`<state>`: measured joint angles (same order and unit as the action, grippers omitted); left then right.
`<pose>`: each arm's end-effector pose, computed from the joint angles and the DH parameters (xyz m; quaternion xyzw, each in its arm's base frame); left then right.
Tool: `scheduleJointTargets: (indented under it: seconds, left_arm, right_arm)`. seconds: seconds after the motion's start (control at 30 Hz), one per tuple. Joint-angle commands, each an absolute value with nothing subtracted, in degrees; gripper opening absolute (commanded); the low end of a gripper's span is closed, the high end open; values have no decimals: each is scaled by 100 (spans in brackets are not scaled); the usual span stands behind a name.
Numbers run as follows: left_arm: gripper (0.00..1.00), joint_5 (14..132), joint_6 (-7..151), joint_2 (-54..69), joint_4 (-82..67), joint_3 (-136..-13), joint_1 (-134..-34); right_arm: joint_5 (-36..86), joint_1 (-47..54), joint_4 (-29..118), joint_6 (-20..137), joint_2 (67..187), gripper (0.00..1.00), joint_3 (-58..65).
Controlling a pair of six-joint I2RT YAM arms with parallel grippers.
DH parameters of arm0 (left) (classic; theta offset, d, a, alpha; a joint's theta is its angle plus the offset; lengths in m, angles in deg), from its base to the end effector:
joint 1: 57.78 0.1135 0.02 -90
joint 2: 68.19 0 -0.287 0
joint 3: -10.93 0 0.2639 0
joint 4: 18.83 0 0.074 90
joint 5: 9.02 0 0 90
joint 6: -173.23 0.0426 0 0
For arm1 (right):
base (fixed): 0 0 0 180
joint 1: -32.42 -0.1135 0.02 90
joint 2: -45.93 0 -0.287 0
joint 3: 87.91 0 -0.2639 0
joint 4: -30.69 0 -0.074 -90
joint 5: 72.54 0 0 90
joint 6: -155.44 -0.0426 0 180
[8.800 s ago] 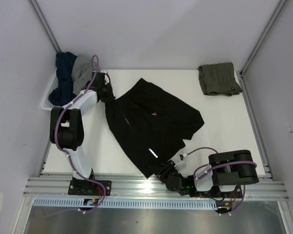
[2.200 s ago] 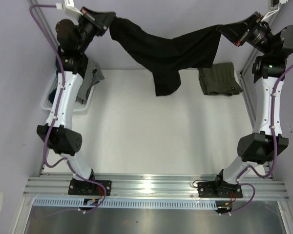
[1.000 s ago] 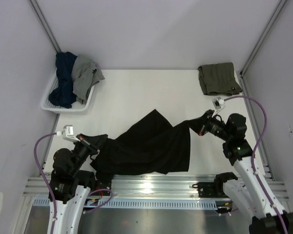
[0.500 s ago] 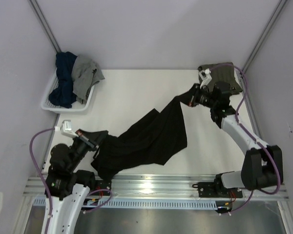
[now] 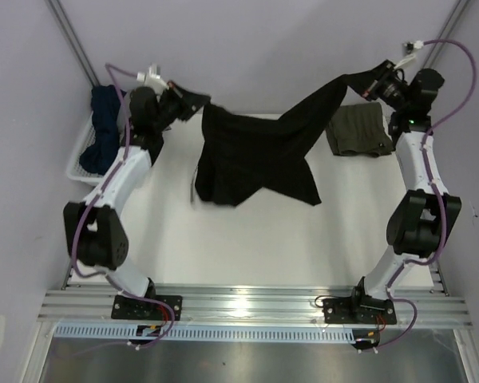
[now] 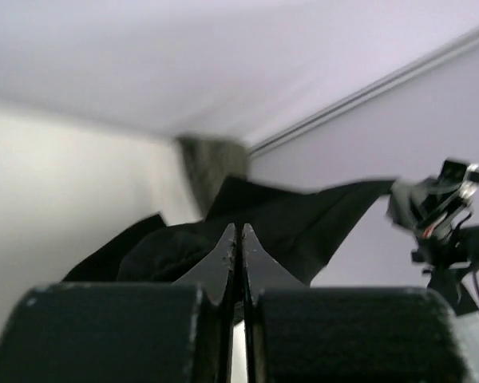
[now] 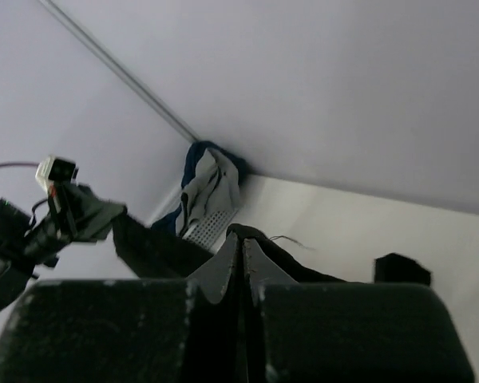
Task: Fold and stack the shorts
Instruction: Flatten the shorts out
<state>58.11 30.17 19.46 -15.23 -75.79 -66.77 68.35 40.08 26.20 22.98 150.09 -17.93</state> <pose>0.3777 -0.0765 0.3870 -0.1454 0.7178 -0.4676 0.4949 0.4523 -0.0275 0.4368 -0.0539 0.6636 0.4700 0.5795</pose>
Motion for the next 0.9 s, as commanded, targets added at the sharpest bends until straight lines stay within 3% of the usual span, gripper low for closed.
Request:
scheduleJointTargets:
  seconds: [0.0, 0.13, 0.27, 0.5, 0.67, 0.87]
  left_arm:
    - [0, 4901, 2900, 2697, -2397, -9552, -6849]
    - [0, 4269, 2883, 3200, -2389, -10503, -6911]
    - [0, 3818, 2996, 2666, -2705, -9567, -6955]
    - [0, 3387, 3260, 638, -3039, -7807, -7052]
    - [0, 3528, 3585, -8, -2539, -7883, -7070]
    - [0, 3458, 3227, 694, -2687, -8385, -6982]
  right_arm:
    - [7221, 4173, 2152, 2255, 13868, 0, -1769]
    - [7335, 4358, 1652, 2422, 12559, 0, -274]
    - [7450, 4473, 1762, 2606, 11206, 0, 651]
    - [7476, 4420, 3450, 3616, 9070, 0, 539]
    - [7257, 4306, 4075, 3784, 8777, 0, 126]
    - [7152, 4279, 3891, 3599, 9374, 0, 20]
